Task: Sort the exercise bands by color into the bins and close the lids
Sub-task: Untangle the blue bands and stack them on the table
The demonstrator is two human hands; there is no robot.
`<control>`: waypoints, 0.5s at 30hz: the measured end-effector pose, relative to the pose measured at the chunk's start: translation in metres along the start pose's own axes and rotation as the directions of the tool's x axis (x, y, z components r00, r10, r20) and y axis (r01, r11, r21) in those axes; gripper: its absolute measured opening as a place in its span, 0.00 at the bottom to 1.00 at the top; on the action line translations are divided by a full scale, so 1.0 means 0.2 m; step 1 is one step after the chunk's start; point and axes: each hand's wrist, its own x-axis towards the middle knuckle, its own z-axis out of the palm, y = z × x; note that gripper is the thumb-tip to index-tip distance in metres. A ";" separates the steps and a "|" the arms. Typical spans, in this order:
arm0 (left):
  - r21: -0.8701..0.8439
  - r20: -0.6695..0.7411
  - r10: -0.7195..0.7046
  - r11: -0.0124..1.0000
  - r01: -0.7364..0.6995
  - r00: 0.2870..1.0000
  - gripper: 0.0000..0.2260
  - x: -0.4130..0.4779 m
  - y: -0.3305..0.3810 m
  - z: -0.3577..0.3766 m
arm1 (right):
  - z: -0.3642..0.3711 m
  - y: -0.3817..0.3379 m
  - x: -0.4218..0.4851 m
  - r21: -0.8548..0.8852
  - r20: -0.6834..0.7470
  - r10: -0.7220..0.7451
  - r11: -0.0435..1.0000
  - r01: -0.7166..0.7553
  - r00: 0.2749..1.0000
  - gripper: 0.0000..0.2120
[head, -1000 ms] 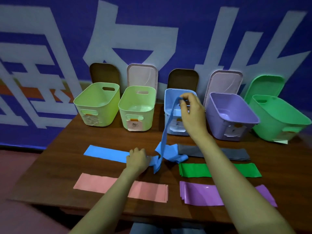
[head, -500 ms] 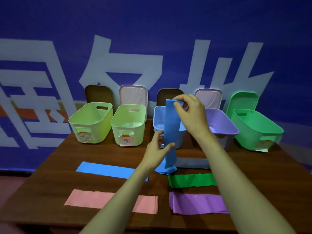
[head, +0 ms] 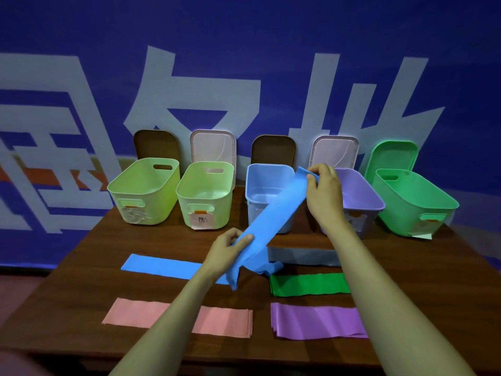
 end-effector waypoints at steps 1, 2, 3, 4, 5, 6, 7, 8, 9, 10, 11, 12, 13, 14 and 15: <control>0.068 -0.024 0.003 0.998 -0.001 1.000 0.12 0.00 -0.02 -0.05 | 0.02 0.04 -0.01 -0.027 0.035 0.032 0.999 -0.032 0.999 0.08; 0.135 -0.025 -0.003 0.991 0.006 1.000 0.12 0.01 -0.05 -0.10 | 0.05 0.08 -0.03 -0.054 0.078 0.063 0.997 -0.059 0.995 0.08; 0.194 0.001 -0.021 0.981 0.020 1.000 0.12 0.02 -0.08 -0.15 | 0.08 0.12 -0.05 -0.080 0.123 0.090 0.994 -0.080 0.988 0.07; 0.249 0.040 -0.049 0.968 0.038 0.998 0.11 0.02 -0.10 -0.19 | 0.12 0.15 -0.07 -0.104 0.163 0.116 0.990 -0.100 0.980 0.07; 0.293 0.082 -0.082 0.955 0.055 0.993 0.10 0.03 -0.12 -0.23 | 0.15 0.18 -0.10 -0.119 0.195 0.138 0.986 -0.116 0.971 0.08; 0.333 0.118 -0.119 0.940 0.074 0.986 0.10 0.04 -0.13 -0.27 | 0.18 0.20 -0.13 -0.128 0.220 0.156 0.983 -0.130 0.963 0.09; 0.387 0.143 -0.151 0.918 0.085 0.978 0.10 0.05 -0.15 -0.30 | 0.21 0.21 -0.15 -0.133 0.239 0.167 0.981 -0.138 0.957 0.11; 0.467 0.157 -0.179 0.880 0.087 0.971 0.10 0.06 -0.16 -0.34 | 0.24 0.22 -0.18 -0.139 0.254 0.178 0.979 -0.147 0.951 0.12; 0.548 0.163 -0.212 0.832 0.090 0.964 0.10 0.06 -0.18 -0.38 | 0.27 0.22 -0.21 -0.148 0.269 0.189 0.977 -0.153 0.944 0.13; 0.615 0.164 -0.255 0.782 0.104 0.953 0.09 0.06 -0.20 -0.42 | 0.29 0.23 -0.24 -0.163 0.281 0.205 0.973 -0.163 0.938 0.14; 0.671 0.149 -0.310 0.729 0.134 0.939 0.06 0.06 -0.22 -0.46 | 0.32 0.24 -0.26 -0.179 0.291 0.219 0.969 -0.172 0.931 0.14; 0.707 0.121 -0.358 0.685 0.172 0.926 0.04 0.05 -0.24 -0.49 | 0.34 0.25 -0.29 -0.189 0.298 0.231 0.965 -0.180 0.926 0.15; 0.715 0.084 -0.386 0.666 0.215 0.919 0.09 0.05 -0.26 -0.52 | 0.37 0.25 -0.31 -0.189 0.301 0.235 0.965 -0.184 0.924 0.15; 0.708 0.045 -0.396 0.661 0.251 0.917 0.13 0.04 -0.27 -0.55 | 0.40 0.26 -0.34 -0.183 0.302 0.241 0.964 -0.192 0.922 0.15; 0.680 -0.003 -0.396 0.673 0.292 0.918 0.15 0.04 -0.28 -0.57 | 0.42 0.26 -0.36 -0.171 0.304 0.248 0.964 -0.203 0.920 0.15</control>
